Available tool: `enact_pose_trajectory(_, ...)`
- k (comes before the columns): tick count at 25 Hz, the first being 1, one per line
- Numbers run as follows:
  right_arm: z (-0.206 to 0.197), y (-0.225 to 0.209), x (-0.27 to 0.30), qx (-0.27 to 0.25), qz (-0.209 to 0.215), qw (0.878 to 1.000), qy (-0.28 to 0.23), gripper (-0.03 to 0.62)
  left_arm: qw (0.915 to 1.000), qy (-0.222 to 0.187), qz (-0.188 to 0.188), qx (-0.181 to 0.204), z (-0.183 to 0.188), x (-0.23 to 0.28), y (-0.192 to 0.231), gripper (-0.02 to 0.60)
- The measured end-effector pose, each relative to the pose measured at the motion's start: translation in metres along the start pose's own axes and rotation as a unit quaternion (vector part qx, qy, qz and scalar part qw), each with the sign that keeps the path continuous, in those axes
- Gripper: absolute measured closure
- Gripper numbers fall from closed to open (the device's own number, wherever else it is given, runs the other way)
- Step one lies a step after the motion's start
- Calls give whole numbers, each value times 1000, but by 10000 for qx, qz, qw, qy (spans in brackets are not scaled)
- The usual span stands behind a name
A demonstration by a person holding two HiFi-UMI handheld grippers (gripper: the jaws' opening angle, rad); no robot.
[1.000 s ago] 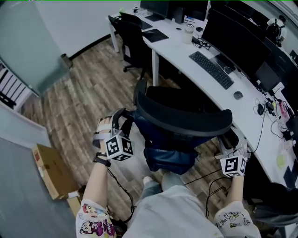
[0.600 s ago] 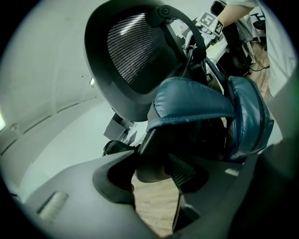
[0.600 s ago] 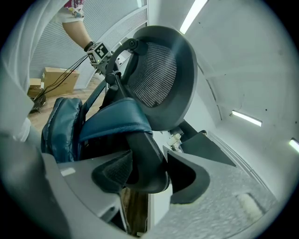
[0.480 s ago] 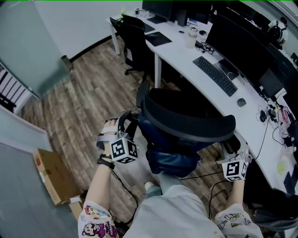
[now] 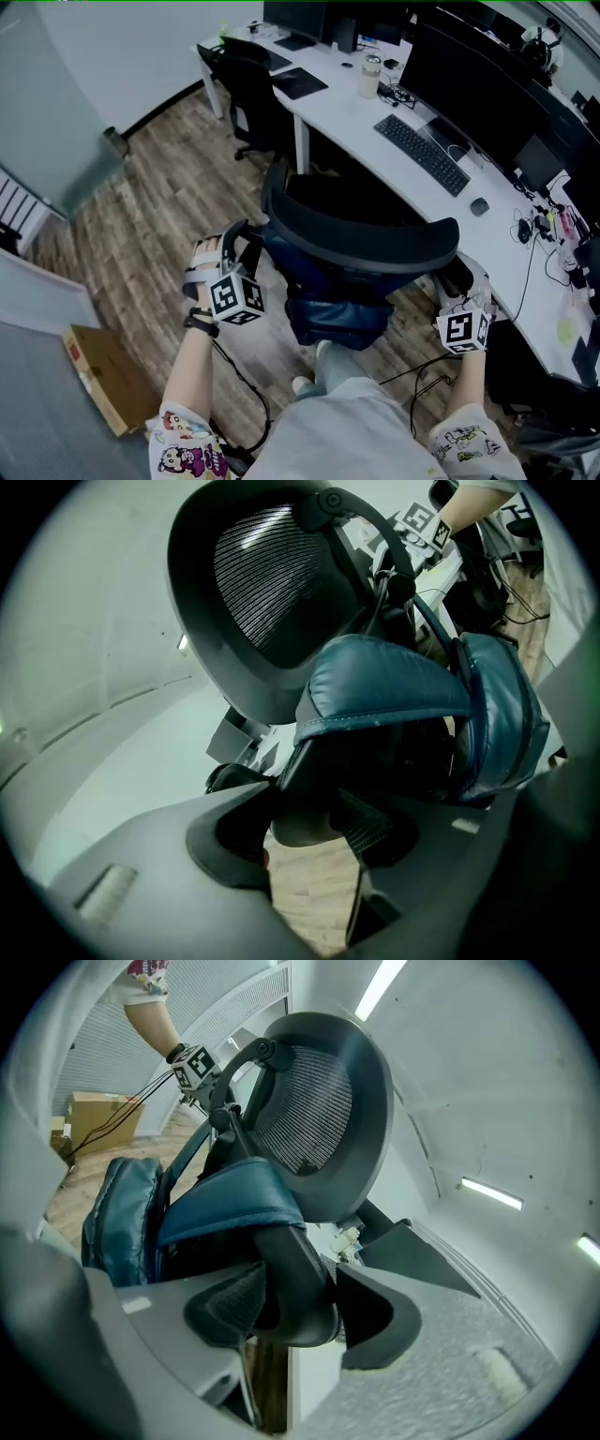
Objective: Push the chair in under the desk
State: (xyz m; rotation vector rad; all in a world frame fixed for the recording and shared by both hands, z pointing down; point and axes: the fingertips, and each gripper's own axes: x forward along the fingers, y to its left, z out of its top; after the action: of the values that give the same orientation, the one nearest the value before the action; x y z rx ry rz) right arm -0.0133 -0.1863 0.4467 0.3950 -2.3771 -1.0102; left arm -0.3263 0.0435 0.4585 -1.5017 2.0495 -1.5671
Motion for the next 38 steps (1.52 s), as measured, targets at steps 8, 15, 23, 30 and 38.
enact_pose_trajectory(8,-2,-10,22,-7,-35,9999,124,367,9999,-27,-117,80,0,30,14,350)
enact_pose_trajectory(15,6,-12,29,18,-101,9999,136,370,9999,-50,-107,113,-2,45,27,350)
enact_pose_trajectory(23,17,-6,38,98,-229,9993,271,370,9992,-263,-190,246,-11,64,43,348)
enact_pose_trajectory(30,31,5,44,254,-562,9954,727,370,9955,-677,-430,510,-20,93,60,348)
enact_pose_trajectory(38,40,3,68,429,-823,9904,1029,370,9901,-978,-637,779,-19,143,86,350)
